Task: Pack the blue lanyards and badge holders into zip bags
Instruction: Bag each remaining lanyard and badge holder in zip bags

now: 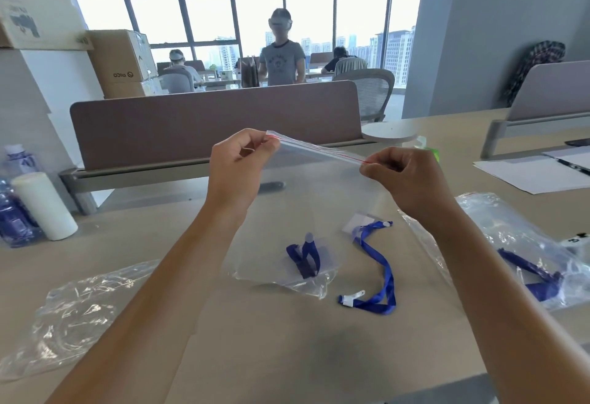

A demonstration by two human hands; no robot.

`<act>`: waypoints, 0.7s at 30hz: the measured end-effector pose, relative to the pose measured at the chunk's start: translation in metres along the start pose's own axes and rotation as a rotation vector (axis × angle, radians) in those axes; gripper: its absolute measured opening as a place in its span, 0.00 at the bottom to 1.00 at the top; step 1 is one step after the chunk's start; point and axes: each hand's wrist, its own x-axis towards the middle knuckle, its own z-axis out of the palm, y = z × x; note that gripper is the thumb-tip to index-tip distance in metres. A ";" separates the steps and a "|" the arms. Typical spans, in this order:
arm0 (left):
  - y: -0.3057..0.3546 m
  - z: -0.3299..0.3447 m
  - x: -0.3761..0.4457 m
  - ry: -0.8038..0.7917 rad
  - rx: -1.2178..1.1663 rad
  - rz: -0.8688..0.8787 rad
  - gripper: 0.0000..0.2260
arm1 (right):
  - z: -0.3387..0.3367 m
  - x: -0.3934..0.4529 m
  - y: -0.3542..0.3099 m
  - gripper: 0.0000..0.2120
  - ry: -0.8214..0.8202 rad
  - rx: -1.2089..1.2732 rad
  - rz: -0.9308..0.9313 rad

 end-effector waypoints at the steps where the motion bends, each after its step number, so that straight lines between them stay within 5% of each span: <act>1: 0.000 0.000 0.001 0.007 0.001 0.002 0.04 | -0.001 0.000 0.002 0.03 -0.005 -0.010 -0.006; 10: -0.002 0.006 0.004 0.023 -0.011 0.001 0.07 | -0.003 0.001 0.015 0.15 0.122 -0.006 -0.003; 17: -0.007 0.006 0.009 0.061 -0.043 -0.014 0.07 | -0.008 -0.005 0.023 0.00 0.009 0.043 0.015; 21: -0.013 0.005 0.010 0.021 -0.004 0.003 0.06 | -0.010 -0.006 0.023 0.02 0.075 -0.010 0.012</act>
